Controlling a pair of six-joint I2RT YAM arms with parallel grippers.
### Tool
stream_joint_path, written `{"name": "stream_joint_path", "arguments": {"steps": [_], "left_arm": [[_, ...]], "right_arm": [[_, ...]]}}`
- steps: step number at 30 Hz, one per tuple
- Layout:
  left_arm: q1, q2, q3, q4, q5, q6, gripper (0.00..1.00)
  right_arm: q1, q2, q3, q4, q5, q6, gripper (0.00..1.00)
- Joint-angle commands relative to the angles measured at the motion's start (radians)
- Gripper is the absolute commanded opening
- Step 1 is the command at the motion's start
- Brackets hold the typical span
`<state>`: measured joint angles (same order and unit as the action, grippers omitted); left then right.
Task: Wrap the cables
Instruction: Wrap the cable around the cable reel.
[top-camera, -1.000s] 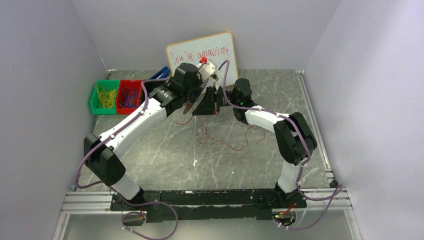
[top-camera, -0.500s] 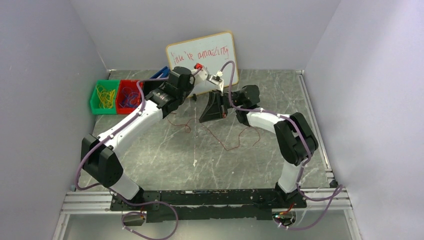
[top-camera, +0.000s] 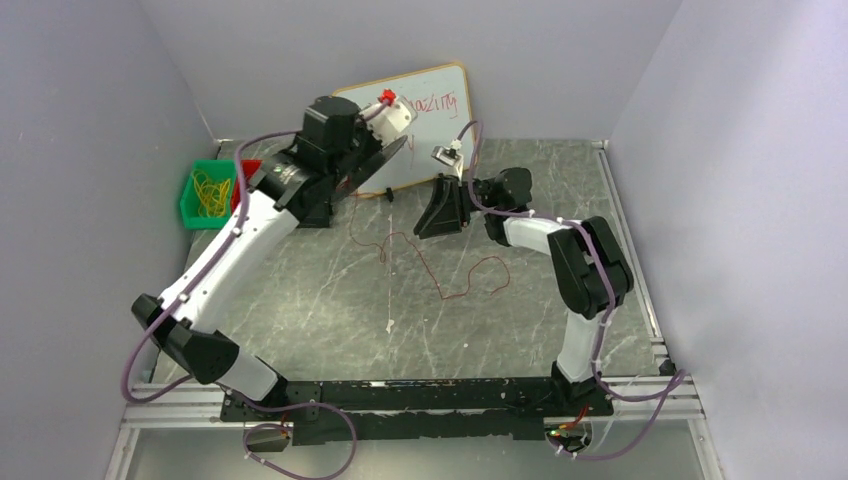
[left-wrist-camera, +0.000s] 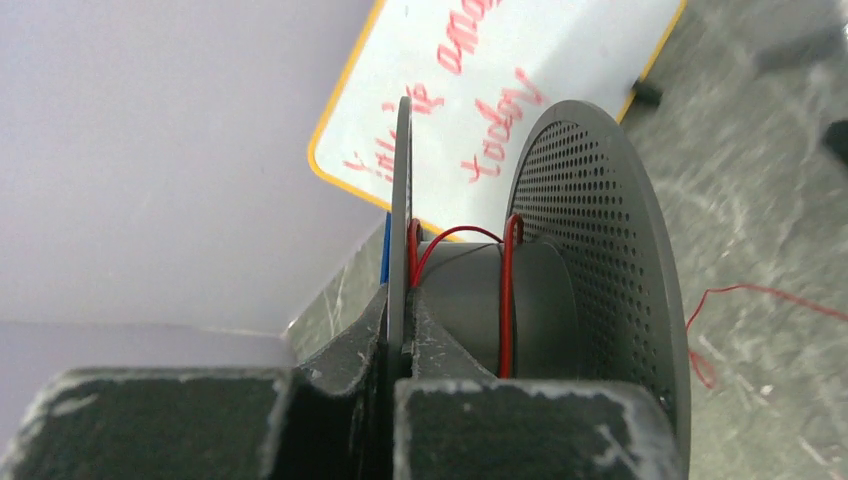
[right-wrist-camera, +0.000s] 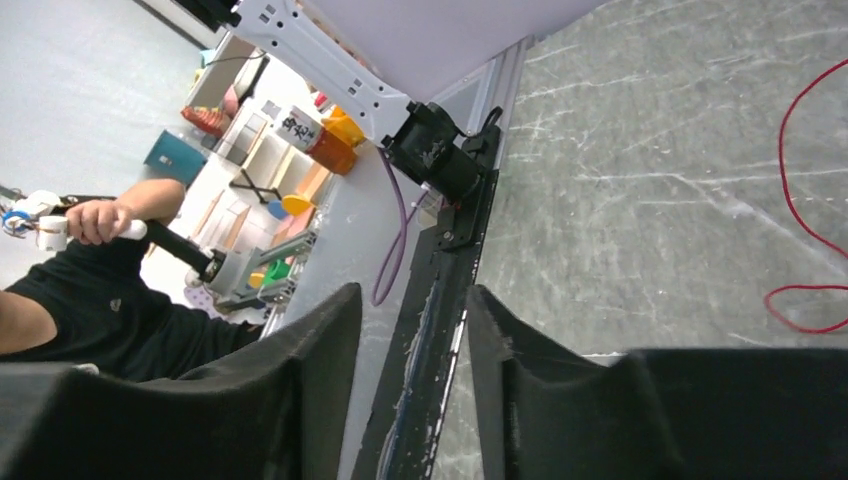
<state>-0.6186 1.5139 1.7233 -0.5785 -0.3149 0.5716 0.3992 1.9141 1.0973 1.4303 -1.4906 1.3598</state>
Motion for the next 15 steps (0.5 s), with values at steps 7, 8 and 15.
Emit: {"name": "stream_joint_path", "arguments": {"steps": [7, 8, 15], "left_arm": [[0.071, -0.089, 0.254, -0.111, 0.38, -0.36, 0.02], [0.081, -0.083, 0.272, -0.116, 0.413, -0.388, 0.02], [0.132, -0.037, 0.372, -0.097, 0.573, -0.483, 0.02]], "right_arm": [[0.068, -0.455, 0.205, -1.863, 0.582, -1.693, 0.99], [0.069, -0.508, 0.16, -1.811, 0.636, -1.718, 0.99], [0.074, -0.745, -0.097, -1.627, 0.8, -2.033, 0.99]]}}
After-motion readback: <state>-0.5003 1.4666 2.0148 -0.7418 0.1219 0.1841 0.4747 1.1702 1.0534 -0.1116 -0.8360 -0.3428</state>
